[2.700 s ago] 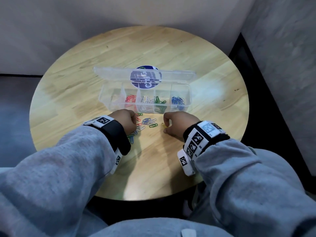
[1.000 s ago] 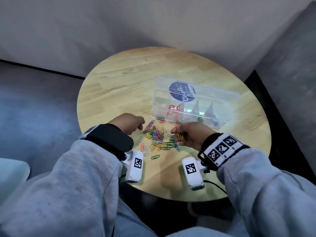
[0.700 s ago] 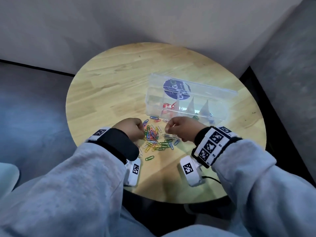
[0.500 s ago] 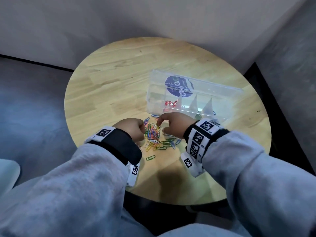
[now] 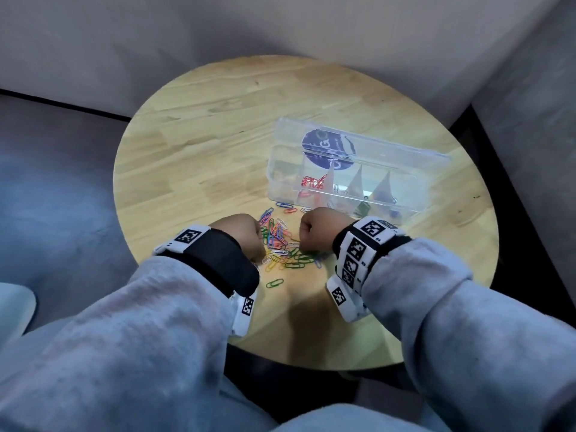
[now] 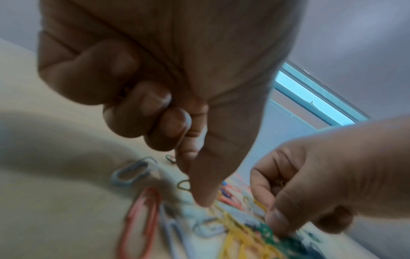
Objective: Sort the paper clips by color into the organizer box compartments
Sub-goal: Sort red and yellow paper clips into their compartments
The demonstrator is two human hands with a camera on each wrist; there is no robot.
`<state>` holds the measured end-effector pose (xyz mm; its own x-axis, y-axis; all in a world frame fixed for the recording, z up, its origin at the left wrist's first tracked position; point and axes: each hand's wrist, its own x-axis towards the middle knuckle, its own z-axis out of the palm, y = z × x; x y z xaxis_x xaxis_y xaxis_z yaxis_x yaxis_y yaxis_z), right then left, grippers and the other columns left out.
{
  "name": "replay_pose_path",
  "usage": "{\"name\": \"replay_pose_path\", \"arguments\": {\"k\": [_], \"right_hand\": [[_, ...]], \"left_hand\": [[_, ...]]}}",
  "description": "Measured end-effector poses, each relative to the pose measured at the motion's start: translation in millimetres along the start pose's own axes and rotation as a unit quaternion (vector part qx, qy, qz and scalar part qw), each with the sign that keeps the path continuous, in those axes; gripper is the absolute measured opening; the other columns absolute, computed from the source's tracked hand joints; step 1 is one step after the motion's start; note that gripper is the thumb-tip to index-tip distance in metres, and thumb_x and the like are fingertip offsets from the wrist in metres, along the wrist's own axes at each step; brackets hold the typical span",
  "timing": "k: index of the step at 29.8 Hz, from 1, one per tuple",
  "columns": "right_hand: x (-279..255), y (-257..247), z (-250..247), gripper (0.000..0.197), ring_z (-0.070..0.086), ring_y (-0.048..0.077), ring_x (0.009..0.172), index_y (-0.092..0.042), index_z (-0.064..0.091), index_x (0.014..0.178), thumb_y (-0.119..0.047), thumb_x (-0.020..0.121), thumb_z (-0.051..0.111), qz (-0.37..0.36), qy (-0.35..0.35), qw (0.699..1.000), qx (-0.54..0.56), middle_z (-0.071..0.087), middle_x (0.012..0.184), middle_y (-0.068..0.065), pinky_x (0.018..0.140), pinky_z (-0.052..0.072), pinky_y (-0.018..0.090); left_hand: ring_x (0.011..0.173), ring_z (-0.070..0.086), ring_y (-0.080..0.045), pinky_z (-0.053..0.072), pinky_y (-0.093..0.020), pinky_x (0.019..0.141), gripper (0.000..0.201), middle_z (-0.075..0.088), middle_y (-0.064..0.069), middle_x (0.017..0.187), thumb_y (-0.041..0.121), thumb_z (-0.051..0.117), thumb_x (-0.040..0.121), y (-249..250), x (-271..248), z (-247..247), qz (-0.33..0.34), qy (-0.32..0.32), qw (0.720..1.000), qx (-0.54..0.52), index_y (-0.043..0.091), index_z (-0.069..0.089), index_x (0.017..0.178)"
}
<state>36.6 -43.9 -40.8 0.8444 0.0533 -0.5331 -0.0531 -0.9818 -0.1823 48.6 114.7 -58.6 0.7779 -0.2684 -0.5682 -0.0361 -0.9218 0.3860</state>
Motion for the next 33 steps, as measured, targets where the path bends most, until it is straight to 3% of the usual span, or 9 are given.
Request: {"name": "replay_pose_path", "arguments": {"k": [4, 7, 9, 12, 14, 17, 21, 27, 33], "right_hand": [[-8.6, 11.6, 3.4, 0.019, 0.052, 0.015, 0.071, -0.018, 0.056, 0.065, -0.017, 0.079, 0.069, 0.012, -0.006, 0.996, 0.084, 0.056, 0.067, -0.002, 0.066, 0.043, 0.023], [-17.0, 20.6, 1.4, 0.022, 0.048, 0.009, 0.057, -0.019, 0.056, 0.066, -0.023, 0.078, 0.073, 0.025, -0.004, 0.98, 0.197, 0.053, 0.061, -0.007, 0.049, 0.041, 0.016], [-20.3, 26.4, 0.2, 0.022, 0.043, 0.012, 0.053, -0.02, 0.056, 0.065, -0.023, 0.078, 0.073, 0.04, -0.005, 0.965, 0.257, 0.05, 0.059, -0.003, 0.047, 0.037, 0.02], [-24.8, 31.9, 0.4, 0.026, 0.036, 0.016, 0.05, -0.015, 0.05, 0.063, -0.01, 0.08, 0.069, 0.056, -0.013, 0.914, 0.401, 0.043, 0.055, 0.003, 0.047, 0.03, 0.023], [-28.4, 33.7, 1.9, 0.029, 0.039, 0.012, 0.044, -0.012, 0.044, 0.064, 0.002, 0.085, 0.059, 0.052, -0.02, 0.863, 0.502, 0.047, 0.049, 0.003, 0.04, 0.031, 0.019], [-31.3, 37.3, 5.7, 0.031, 0.046, 0.005, 0.037, -0.011, 0.043, 0.064, 0.009, 0.088, 0.05, 0.043, -0.024, 0.807, 0.588, 0.057, 0.044, -0.002, 0.037, 0.036, 0.013], [-37.3, 37.9, 8.5, 0.031, 0.052, 0.006, 0.039, -0.01, 0.044, 0.065, 0.011, 0.088, 0.049, 0.031, -0.033, 0.765, 0.642, 0.058, 0.044, -0.001, 0.037, 0.04, 0.014], [-42.8, 36.8, 4.5, 0.031, 0.051, 0.007, 0.04, -0.011, 0.06, 0.086, 0.011, 0.09, 0.039, 0.028, -0.048, 0.724, 0.687, 0.056, 0.052, 0.002, 0.04, 0.041, 0.014], [-43.9, 37.6, 3.5, 0.032, 0.05, 0.011, 0.042, -0.009, 0.056, 0.077, 0.006, 0.086, 0.03, 0.045, -0.038, 0.684, 0.727, 0.051, 0.055, 0.004, 0.04, 0.042, 0.015]], "left_hand": [[0.06, 0.048, -0.019, 0.036, -0.023, 0.059, 0.013, 0.057, -0.002, 0.064, 0.02, 0.067, 0.074, 2.6, -6.5, -11.2, -0.005, -0.005, 0.998, -0.059, 0.017, 0.058, 0.064], [0.06, 0.046, -0.017, 0.034, -0.024, 0.058, 0.017, 0.052, 0.0, 0.063, 0.027, 0.068, 0.075, 6.8, -14.6, -24.6, -0.001, 0.019, 0.994, -0.111, 0.018, 0.059, 0.064], [0.059, 0.042, -0.019, 0.034, -0.025, 0.062, 0.016, 0.053, -0.002, 0.065, 0.026, 0.067, 0.074, 8.6, -20.6, -30.3, 0.006, 0.02, 0.984, -0.175, 0.016, 0.058, 0.065], [0.063, 0.041, -0.021, 0.032, -0.025, 0.056, 0.014, 0.056, -0.009, 0.069, 0.013, 0.06, 0.075, 12.0, -29.3, -35.0, 0.022, 0.009, 0.952, -0.306, 0.012, 0.054, 0.062], [0.052, 0.046, -0.016, 0.027, -0.02, 0.048, 0.025, 0.057, -0.012, 0.068, 0.001, 0.052, 0.081, 13.9, -33.6, -37.4, 0.03, 0.014, 0.917, -0.397, 0.01, 0.048, 0.058], [0.035, 0.045, -0.004, 0.027, -0.014, 0.039, 0.03, 0.06, -0.005, 0.051, -0.005, 0.045, 0.084, 14.8, -40.4, -42.5, 0.035, 0.029, 0.863, -0.503, 0.011, 0.042, 0.058], [0.036, 0.047, -0.004, 0.03, -0.01, 0.036, 0.029, 0.061, -0.003, 0.049, -0.003, 0.044, 0.086, 11.7, -48.2, -45.6, 0.03, 0.028, 0.818, -0.574, 0.013, 0.043, 0.062], [0.039, 0.048, -0.002, 0.035, -0.009, 0.037, 0.031, 0.052, -0.002, 0.067, 0.0, 0.039, 0.087, 11.1, -54.7, -46.2, 0.023, -0.007, 0.814, -0.581, 0.017, 0.065, 0.086], [0.048, 0.065, -0.012, 0.049, -0.013, 0.041, 0.032, 0.059, -0.01, 0.073, 0.008, 0.032, 0.09, 9.8, -53.1, -48.4, 0.023, -0.038, 0.745, -0.665, 0.003, 0.063, 0.083]]}}
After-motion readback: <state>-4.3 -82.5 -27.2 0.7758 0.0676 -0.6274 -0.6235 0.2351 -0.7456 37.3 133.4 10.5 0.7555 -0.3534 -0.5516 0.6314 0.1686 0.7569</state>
